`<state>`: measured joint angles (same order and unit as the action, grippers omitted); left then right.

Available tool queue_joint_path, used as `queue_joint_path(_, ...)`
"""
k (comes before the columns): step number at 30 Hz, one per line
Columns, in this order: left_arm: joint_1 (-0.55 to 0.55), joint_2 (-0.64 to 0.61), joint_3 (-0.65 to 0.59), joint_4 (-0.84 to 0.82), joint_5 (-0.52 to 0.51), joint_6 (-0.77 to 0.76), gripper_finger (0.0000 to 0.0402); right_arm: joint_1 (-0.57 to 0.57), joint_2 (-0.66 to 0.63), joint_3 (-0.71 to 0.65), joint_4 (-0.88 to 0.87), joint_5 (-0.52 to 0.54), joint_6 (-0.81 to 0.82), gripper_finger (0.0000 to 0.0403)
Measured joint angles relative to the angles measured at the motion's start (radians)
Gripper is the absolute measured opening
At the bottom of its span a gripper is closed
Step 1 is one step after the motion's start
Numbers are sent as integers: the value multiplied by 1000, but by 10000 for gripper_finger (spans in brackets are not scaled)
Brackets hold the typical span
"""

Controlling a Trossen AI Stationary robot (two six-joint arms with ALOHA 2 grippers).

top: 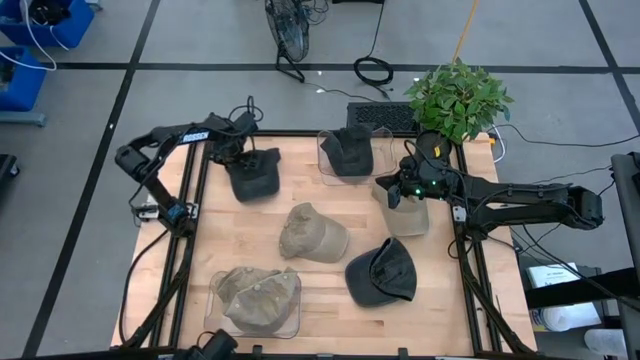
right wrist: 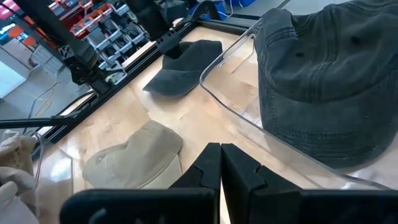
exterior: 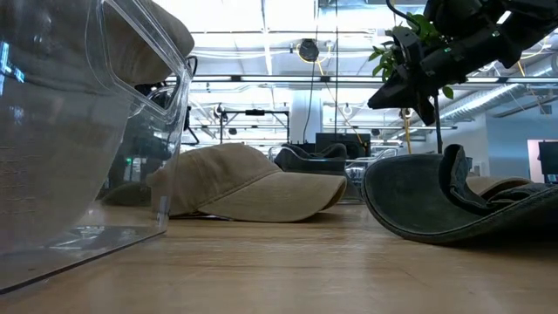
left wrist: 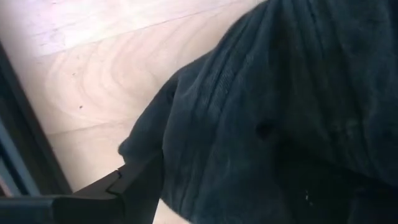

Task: Pick & Place hat
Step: Put the dark gray cap into the top transparent bin

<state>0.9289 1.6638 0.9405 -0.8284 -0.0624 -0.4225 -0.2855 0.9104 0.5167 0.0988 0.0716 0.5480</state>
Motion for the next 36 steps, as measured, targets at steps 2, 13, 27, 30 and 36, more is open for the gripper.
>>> queue_joint_path(2,-8,15,1,-6,-1,-6,281,0,0,0,0,-22,-2,0)
queue_joint_path(13,-87,19,0,-22,-28,-32,49,0,0,0,-4,-48,-49,0)
queue_joint_path(27,-198,-401,-2,-28,-42,-113,15,0,0,0,-5,-50,-71,0)
queue_joint_path(30,-227,-523,-2,29,-43,-121,15,0,0,0,-5,-50,-85,0)
queue_joint_path(36,-313,-663,-1,212,-65,-137,15,0,0,0,-5,-50,-93,0)
